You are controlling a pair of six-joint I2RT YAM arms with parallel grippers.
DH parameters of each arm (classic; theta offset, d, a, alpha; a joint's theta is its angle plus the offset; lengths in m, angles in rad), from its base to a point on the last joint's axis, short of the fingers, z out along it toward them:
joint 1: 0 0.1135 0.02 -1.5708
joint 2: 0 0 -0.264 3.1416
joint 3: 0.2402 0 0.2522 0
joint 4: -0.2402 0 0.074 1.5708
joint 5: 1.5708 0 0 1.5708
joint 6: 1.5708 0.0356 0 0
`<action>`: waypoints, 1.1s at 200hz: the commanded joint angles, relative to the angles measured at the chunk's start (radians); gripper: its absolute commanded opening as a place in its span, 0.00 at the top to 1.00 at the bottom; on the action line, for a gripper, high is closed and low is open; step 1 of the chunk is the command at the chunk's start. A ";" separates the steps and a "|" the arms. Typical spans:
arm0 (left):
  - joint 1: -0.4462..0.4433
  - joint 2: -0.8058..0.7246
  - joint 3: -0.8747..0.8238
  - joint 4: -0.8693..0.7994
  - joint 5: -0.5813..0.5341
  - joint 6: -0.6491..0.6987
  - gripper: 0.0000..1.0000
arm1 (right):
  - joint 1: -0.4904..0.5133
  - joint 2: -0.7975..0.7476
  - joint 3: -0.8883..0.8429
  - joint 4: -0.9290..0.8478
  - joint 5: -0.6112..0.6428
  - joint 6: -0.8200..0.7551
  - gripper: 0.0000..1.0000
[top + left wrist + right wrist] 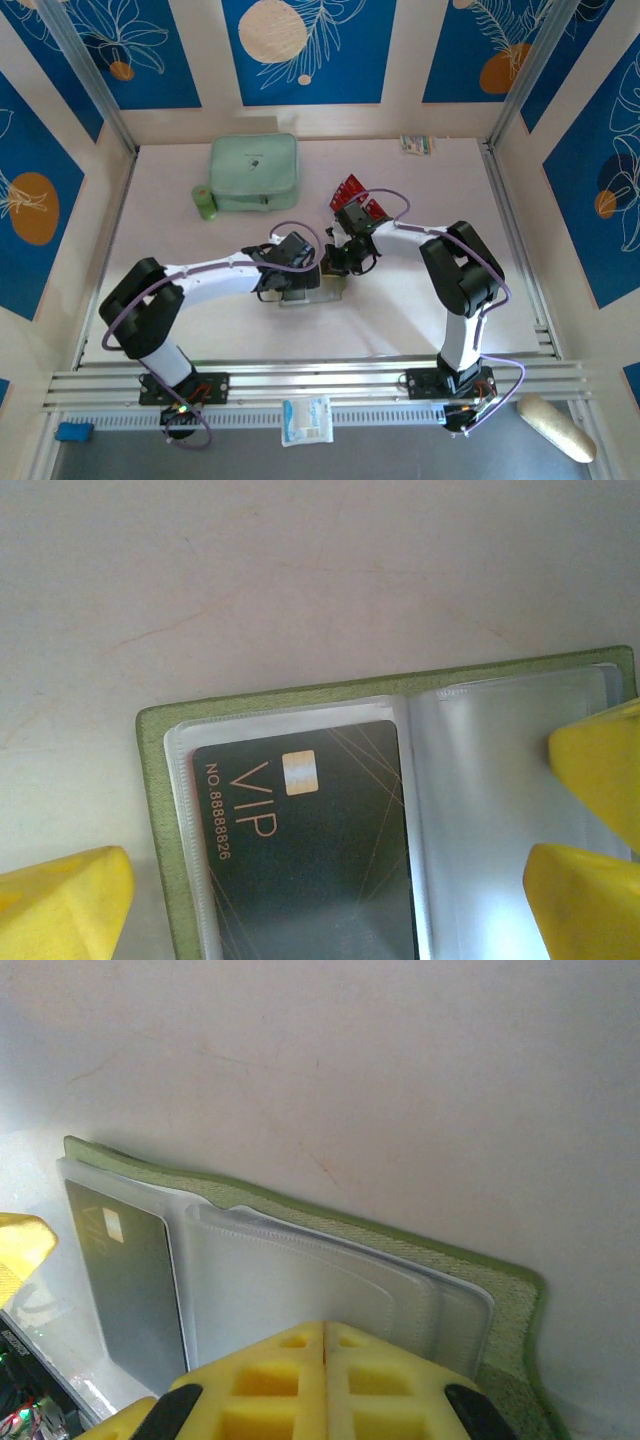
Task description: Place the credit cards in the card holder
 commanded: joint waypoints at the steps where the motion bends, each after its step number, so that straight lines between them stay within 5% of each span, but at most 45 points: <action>1: -0.012 0.020 0.015 -0.005 -0.025 0.007 0.00 | 0.006 0.020 -0.016 0.012 -0.051 0.022 0.94; 120: -0.020 0.046 -0.022 0.001 -0.039 0.015 0.03 | 0.001 -0.019 -0.014 0.005 -0.058 0.043 0.92; 180: -0.019 0.039 -0.037 0.012 -0.034 0.016 0.08 | -0.029 -0.088 -0.024 -0.002 -0.042 0.050 0.70; 220: -0.018 0.033 -0.040 0.010 -0.036 0.018 0.08 | -0.031 -0.079 -0.032 0.011 -0.048 0.058 0.66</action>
